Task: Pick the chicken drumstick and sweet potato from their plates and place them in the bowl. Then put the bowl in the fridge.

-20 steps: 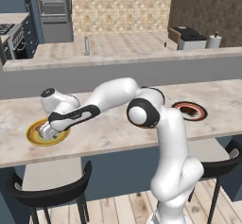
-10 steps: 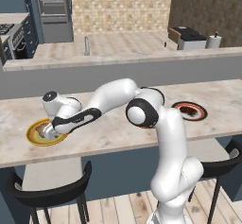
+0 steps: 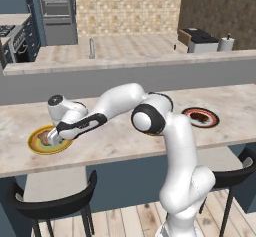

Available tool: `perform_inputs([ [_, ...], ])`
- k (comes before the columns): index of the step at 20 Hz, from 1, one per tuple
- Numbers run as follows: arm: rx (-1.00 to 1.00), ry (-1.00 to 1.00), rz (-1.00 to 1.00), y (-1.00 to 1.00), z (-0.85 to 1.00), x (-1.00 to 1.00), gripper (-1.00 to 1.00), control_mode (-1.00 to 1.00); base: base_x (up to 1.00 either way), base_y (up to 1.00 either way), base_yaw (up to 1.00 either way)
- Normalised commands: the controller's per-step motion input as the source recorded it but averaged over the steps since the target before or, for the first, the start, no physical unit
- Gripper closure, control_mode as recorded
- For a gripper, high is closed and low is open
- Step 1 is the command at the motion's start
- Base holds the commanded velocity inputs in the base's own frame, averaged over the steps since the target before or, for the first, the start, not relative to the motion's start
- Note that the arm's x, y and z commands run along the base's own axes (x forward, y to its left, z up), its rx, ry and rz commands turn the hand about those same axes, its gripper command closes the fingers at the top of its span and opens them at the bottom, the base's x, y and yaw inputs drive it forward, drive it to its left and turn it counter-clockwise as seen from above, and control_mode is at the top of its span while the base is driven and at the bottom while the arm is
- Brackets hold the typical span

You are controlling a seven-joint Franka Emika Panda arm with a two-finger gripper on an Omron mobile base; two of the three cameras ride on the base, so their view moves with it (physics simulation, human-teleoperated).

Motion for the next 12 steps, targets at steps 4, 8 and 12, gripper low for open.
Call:
perform_inputs([
  [4,0.00,0.01,0.00,0.08,0.00,0.17,-1.00,-1.00,0.00,0.00,0.00],
  [8,0.00,0.00,0.00,0.07,0.00,0.12,-1.00,-1.00,0.00,0.00,0.00],
  [12,0.00,0.02,0.00,0.10,-0.02,0.08,-1.00,-1.00,0.00,0.00,0.00],
])
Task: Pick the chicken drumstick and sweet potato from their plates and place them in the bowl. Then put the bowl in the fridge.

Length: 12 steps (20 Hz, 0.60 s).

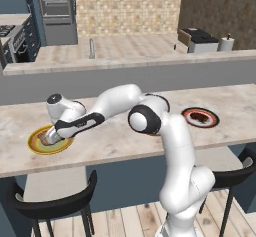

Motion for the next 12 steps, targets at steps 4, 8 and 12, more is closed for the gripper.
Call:
perform_inputs([
  [4,0.00,0.03,0.00,0.11,-0.07,0.07,-1.00,-1.00,0.00,0.00,0.00],
  [8,0.00,0.07,0.00,0.06,-0.15,0.04,-1.00,-1.00,0.00,0.00,0.00],
  [12,0.00,0.08,0.00,0.02,-0.17,0.03,-1.00,-1.00,0.00,0.00,0.00],
])
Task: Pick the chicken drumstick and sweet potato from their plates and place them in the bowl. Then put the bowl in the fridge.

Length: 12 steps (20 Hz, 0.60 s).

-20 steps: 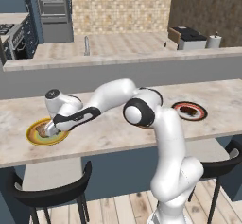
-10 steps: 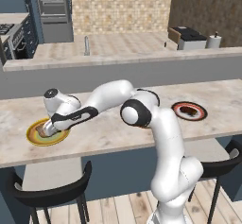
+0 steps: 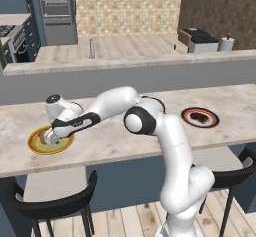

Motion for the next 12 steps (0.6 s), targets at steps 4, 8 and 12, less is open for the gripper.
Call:
perform_inputs([
  [4,0.01,0.01,0.00,0.06,-0.10,0.08,-1.00,-1.00,0.00,0.00,0.00],
  [8,0.04,0.04,0.00,0.02,-0.01,0.00,-1.00,-1.00,0.00,0.00,0.00],
  [12,0.04,0.02,0.03,0.05,0.00,0.00,-1.00,-1.00,0.00,0.00,0.00],
])
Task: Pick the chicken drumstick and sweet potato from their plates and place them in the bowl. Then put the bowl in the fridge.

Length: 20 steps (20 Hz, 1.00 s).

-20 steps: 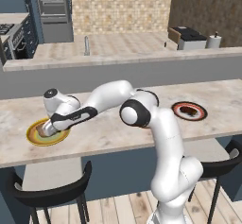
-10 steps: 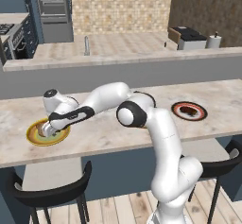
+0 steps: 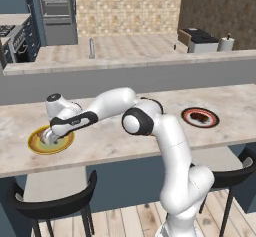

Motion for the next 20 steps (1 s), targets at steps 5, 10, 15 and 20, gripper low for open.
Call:
perform_inputs([
  [5,0.03,0.00,0.13,0.07,0.00,0.00,-1.00,-1.00,0.00,0.00,0.00],
  [10,0.01,0.00,0.20,0.01,-0.02,0.00,-1.00,-1.00,0.00,0.00,0.00],
  [15,0.00,0.00,0.24,0.01,-0.05,0.00,-1.00,-1.00,0.00,0.00,0.00],
  [20,0.00,0.02,0.19,0.03,-0.10,0.00,-1.00,-1.00,0.00,0.00,0.00],
])
